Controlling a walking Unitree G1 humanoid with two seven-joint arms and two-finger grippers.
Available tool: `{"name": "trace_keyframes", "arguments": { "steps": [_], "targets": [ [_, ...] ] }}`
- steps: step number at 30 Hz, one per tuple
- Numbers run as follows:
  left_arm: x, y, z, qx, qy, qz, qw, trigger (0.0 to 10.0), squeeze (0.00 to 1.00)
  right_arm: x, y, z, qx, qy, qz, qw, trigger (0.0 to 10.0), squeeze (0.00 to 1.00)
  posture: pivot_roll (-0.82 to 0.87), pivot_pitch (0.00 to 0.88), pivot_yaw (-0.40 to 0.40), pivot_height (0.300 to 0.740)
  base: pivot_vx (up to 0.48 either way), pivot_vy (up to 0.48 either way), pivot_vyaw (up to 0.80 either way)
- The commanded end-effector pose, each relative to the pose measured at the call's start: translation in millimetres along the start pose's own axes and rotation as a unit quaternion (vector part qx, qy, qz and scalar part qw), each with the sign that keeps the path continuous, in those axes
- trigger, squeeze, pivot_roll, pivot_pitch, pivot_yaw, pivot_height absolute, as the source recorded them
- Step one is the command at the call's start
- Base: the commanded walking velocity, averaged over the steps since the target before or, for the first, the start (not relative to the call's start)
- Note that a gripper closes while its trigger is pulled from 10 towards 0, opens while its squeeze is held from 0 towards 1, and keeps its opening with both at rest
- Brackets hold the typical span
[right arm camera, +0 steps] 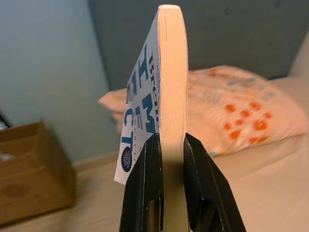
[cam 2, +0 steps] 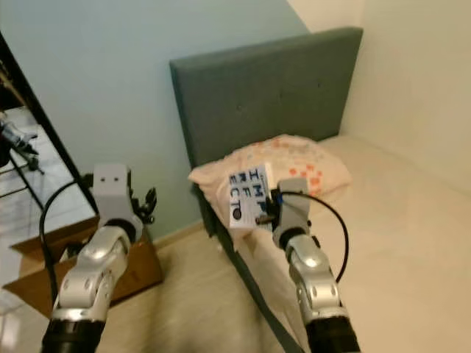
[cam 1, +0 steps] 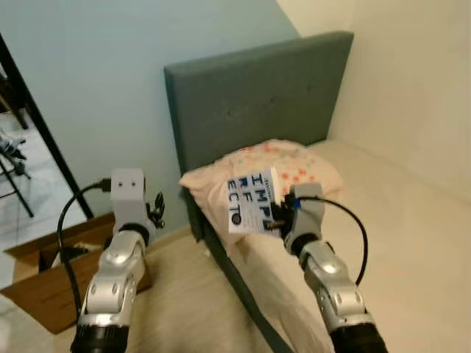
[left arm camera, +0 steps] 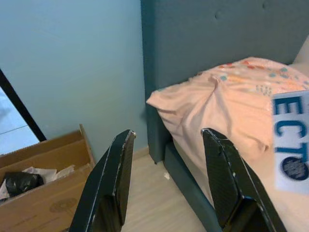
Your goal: Clean up the room
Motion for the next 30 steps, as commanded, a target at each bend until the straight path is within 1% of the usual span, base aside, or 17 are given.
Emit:
{"name": "trace_keyframes", "arguments": {
  "steps": [1,30],
  "targets": [
    [-3.9,0.6,-5.1,0.008,-0.003,-0.006,1.0,10.0,0.0,7.1,-1.7,-9.0,0.013,-0.008,0.019,1.0,10.0,0.0,-0.07,0.0,0.001,0.74,0.292,0.0,0.0],
    [-2.4,0.0,-4.0,0.002,-0.004,-0.003,1.0,10.0,0.0,6.4,-1.8,-10.4,0.014,-0.012,0.019,1.0,10.0,0.0,-0.07,0.0,0.008,0.74,0.292,0.0,0.0]
  ]
}}
Point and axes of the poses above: a point about 5 cm out from each wrist's last joint towards the gripper, its own y axis pointing back from the gripper into the wrist, its own x axis along the axis of the wrist's last joint, z = x × y, the point moved 2 cm from there along -y, pointing out of the wrist towards the gripper, and after that the axes turned 7 degrees about -y, right-handed, at the moved point
